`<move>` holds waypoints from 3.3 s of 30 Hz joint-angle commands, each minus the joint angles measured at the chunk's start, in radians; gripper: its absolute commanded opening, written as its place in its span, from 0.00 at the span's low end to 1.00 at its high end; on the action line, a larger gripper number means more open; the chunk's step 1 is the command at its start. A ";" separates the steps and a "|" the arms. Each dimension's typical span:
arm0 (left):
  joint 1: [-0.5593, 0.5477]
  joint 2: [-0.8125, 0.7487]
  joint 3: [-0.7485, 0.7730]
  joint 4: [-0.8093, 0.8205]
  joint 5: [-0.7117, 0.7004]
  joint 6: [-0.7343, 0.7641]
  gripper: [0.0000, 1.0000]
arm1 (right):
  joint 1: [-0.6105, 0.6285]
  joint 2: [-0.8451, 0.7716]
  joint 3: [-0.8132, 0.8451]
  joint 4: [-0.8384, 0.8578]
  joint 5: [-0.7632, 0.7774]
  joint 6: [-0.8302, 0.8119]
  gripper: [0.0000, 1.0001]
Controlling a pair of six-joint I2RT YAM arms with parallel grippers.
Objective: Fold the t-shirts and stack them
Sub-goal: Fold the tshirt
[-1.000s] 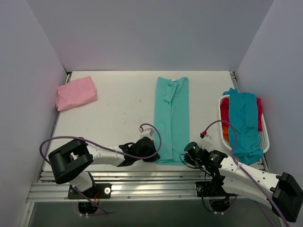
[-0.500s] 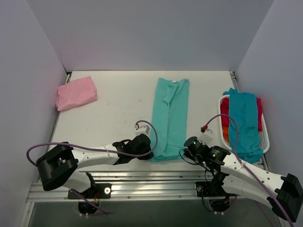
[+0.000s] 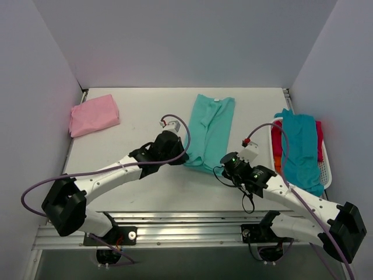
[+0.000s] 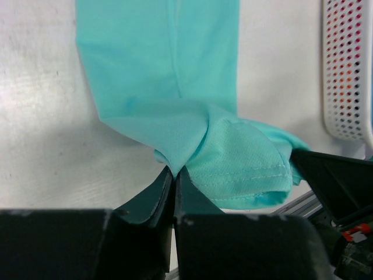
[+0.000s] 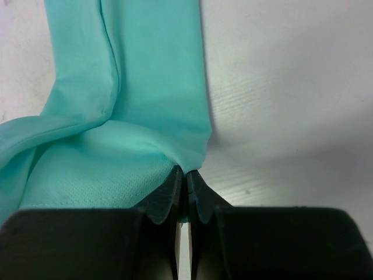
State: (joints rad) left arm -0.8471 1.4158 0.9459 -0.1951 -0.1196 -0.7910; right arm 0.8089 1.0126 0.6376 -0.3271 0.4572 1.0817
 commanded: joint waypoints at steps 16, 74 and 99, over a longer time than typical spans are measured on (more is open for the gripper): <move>0.218 0.339 0.295 0.062 0.254 0.108 0.12 | -0.310 0.352 0.178 0.213 -0.078 -0.247 0.00; 0.358 0.565 0.100 0.473 0.477 -0.021 0.95 | -0.379 0.360 -0.096 0.576 -0.410 -0.201 0.92; 0.344 0.388 -0.124 0.459 0.460 -0.005 0.95 | -0.333 0.440 -0.151 0.658 -0.408 -0.170 0.16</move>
State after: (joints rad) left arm -0.4923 1.8141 0.8623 0.3233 0.3607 -0.8177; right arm 0.4721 1.4254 0.4931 0.3290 0.0372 0.9134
